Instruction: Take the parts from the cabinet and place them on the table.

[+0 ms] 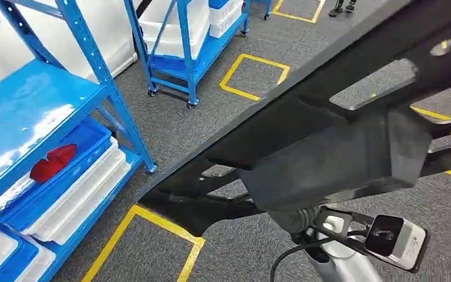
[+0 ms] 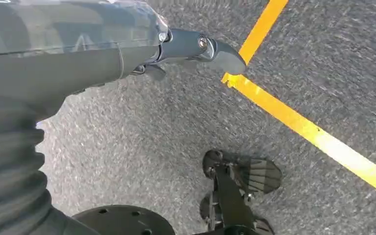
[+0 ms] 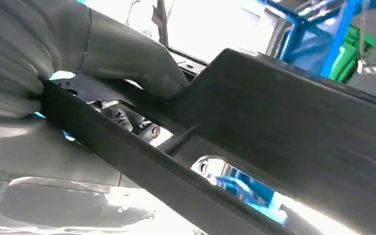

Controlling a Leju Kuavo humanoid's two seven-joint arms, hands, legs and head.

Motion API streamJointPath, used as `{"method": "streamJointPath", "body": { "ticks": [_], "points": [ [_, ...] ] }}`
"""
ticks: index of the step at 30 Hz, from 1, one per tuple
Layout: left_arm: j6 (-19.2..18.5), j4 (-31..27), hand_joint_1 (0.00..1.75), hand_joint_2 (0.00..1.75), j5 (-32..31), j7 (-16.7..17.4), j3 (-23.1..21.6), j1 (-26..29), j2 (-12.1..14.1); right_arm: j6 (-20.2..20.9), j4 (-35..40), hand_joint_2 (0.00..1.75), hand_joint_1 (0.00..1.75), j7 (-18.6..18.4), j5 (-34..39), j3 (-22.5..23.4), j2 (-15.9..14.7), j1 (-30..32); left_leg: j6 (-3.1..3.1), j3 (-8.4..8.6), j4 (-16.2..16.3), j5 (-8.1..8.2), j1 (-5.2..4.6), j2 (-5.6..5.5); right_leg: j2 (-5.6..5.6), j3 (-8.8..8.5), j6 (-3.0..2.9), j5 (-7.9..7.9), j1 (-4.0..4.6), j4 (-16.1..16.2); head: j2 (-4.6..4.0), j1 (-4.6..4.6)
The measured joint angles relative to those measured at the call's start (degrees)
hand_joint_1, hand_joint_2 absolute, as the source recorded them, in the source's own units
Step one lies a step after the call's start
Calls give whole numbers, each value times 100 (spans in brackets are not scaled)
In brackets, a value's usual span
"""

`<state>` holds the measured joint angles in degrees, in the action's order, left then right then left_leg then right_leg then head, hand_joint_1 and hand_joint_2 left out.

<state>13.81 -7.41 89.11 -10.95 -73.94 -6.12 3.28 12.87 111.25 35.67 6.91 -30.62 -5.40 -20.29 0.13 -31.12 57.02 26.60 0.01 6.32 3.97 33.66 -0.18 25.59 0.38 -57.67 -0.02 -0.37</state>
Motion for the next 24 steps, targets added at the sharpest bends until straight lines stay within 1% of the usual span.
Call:
{"method": "streamJointPath", "body": {
  "ticks": [1, 2, 3, 4, 5, 6, 7, 8, 9, 14, 16, 17, 18, 19, 20, 21, 22, 23, 24],
  "points": [
    [11, 0, 0, 175, 2, 0, 0, -7, 0, 9, -6, 175, 175, 2, 0, 9, 2, 1, -21, 11, -10, 0, 0, 68, -73, 19, -21, -5, 10, -3, 0, 0],
    [24, 0, 0, 175, 2, 0, 0, -25, 0, 11, -11, 175, 175, 2, 0, 22, 2, -4, -56, 26, -19, 0, -8, 135, -142, 28, -58, -29, 3, 23, 0, 0],
    [30, 0, 0, 175, 2, -2, 0, -40, 8, 15, -13, 175, 175, 2, 0, 35, 9, -2, -92, 5, 16, 59, 18, 83, -203, -12, -102, -74, -68, 86, 0, 0],
    [42, 0, 0, 175, 2, -7, 0, -44, 17, 24, -20, 175, 175, 7, 7, 44, 11, -27, -123, -46, 197, 202, 37, -236, -254, -11, -134, -92, -72, 104, 0, 2],
    [39, 0, 0, 175, 2, -7, 0, -34, 13, 35, -37, 175, 175, 11, 11, 46, 39, -53, -138, -232, 617, 457, 52, -448, -318, 5, -153, -101, -74, 103, 0, 0],
    [39, 0, 0, 175, 2, -7, 0, -15, 13, 44, -55, 175, 175, 20, 11, 46, 59, -54, -159, -444, 1082, 684, 62, -526, -394, 15, -161, -106, -73, 102, 0, 0],
    [39, 0, 0, 175, 2, -7, 0, 9, 15, 46, -76, 175, 175, 28, 11, 46, 68, -50, -173, -659, 1541, 862, 63, -564, -474, 27, -163, -108, -69, 95, 0, 0],
    [39, 0, 0, 175, 0, -7, 0, 19, 15, 46, -88, 175, 175, 33, 11, 46, 68, -48, -178, -753, 1728, 902, 63, -574, -525, 35, -162, -109, -68, 88, 0, 0],
    [35, 0, 0, 175, -2, -7, 0, 26, 17, 46, -105, 175, 175, 39, 11, 46, 68, -47, -183, -801, 1815, 888, 63, -577, -575, 40, -160, -110, -69, 76, 0, 0],
    [35, 0, 0, 175, -2, -7, 0, 26, 17, 46, -105, 175, 175, 39, 11, 46, 68, -47, -183, -801, 1815, 888, 63, -577, -575, 40, -160, -110, -69, 76, 0, 0],
    [33, 0, 0, 175, -2, -7, 0, 27, 15, 48, -109, 175, 175, 39, 11, 46, 68, -47, -184, -804, 1817, 866, 63, -577, -595, 41, -159, -111, -70, 72, 0, 0],
    [13, 0, 0, 175, -7, -13, 0, 7, 28, 52, -181, 175, 175, 74, 11, 50, 70, -72, -171, -154, 399, 13, 111, -747, -878, 34, -108, -97, -88, 10, 0, 0],
    [-15, 0, 0, 175, -7, -26, 0, 9, 28, 57, -216, 175, 175, 81, 9, 50, 72, -126, -134, -26, 74, 61, 136, -1068, -1029, 113, -24, -107, -72, -52, 0, 0],
    [-66, 0, 0, 175, 0, -72, 0, -32, 17, 50, -242, 175, 175, 85, 11, 83, 70, -143, 21, -23, 34, -5, 132, -850, -1120, 182, 118, -140, -114, -44, 0, 0],
    [-63, 0, 0, 175, 0, -85, 0, -39, 20, 44, -247, 175, 175, 92, 18, 90, 68, -166, 44, -22, 26, -14, 123, -785, -801, 241, 135, -37, -88, -183, 0, 2],
    [-61, 0, 0, 175, 2, -98, 2, -34, 26, 39, -262, 175, 175, 98, 24, 92, 68, -197, 87, -28, 26, -9, 110, -717, -588, 409, 151, 186, -82, -538, 0, 0],
    [-59, 0, 0, 175, 2, -103, 2, -16, 26, 35, -273, 175, 175, 114, 31, 92, 70, -200, 98, -31, 27, -4, 95, -641, -488, 626, 166, 418, -88, -1000, 0, 0],
    [-52, 0, 0, 175, 2, -101, 4, 4, 28, 33, -286, 175, 175, 129, 42, 94, 68, -192, 105, -35, 28, 0, 82, -560, -456, 850, 178, 617, -96, -1481, 0, 2],
    [-48, 0, 0, 175, 2, -101, 7, 16, 33, 24, -306, 175, 175, 136, 44, 105, 68, -184, 108, -38, 29, 2, 70, -473, -447, 1025, 182, 718, -107, -1851, 0, 0]
  ]
}}
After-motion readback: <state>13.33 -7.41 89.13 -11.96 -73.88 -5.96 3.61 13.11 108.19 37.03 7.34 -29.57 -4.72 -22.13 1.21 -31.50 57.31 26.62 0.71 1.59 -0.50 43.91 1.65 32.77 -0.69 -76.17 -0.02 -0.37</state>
